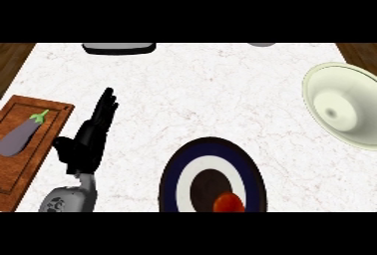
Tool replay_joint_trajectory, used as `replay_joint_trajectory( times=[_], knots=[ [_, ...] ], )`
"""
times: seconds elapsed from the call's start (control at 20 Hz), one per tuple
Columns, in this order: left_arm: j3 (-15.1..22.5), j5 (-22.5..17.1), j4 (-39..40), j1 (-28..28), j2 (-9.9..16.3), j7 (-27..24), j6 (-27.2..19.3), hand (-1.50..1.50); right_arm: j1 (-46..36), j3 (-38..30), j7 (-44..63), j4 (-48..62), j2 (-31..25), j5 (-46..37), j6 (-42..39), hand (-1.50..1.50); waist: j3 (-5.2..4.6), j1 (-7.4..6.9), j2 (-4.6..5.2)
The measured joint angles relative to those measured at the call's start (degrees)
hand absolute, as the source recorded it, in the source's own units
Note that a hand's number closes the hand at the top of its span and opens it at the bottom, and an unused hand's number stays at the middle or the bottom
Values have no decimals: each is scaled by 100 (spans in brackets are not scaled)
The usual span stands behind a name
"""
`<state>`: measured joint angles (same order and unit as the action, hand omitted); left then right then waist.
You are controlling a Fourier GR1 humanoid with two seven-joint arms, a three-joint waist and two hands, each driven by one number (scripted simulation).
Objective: Pick the croissant from the plate and place it in the bowl
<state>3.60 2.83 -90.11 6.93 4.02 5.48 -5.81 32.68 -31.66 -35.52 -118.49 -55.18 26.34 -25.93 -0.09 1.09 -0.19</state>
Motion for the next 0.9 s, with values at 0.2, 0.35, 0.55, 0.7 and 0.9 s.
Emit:
replay_joint_trajectory(
  times=[0.2, 0.35, 0.55, 0.7, 0.9],
  knots=[
    [-47, -37, 227, 66, 25, -161, 124, 0, -536, -220, 876, -15, -170, 517, -11, 150, 1, -67, 15],
    [-55, -66, 62, 107, 31, 15, 147, 0, -980, -201, 1436, 124, -273, 737, -19, 150, 3, -104, 18],
    [16, -28, 150, 162, -46, -32, 158, 0, -1692, 189, 1835, 451, -503, 212, 423, 150, 5, -198, 40],
    [-50, -86, 200, 256, 9, -28, 239, 0, -2165, 603, 1809, 811, -563, -520, 756, 150, 8, -257, 58],
    [95, 6, 105, 314, -92, 109, 186, 0, -2889, 1293, 1530, 1611, -540, -1533, 1170, 150, 12, -350, 75]
  ],
)
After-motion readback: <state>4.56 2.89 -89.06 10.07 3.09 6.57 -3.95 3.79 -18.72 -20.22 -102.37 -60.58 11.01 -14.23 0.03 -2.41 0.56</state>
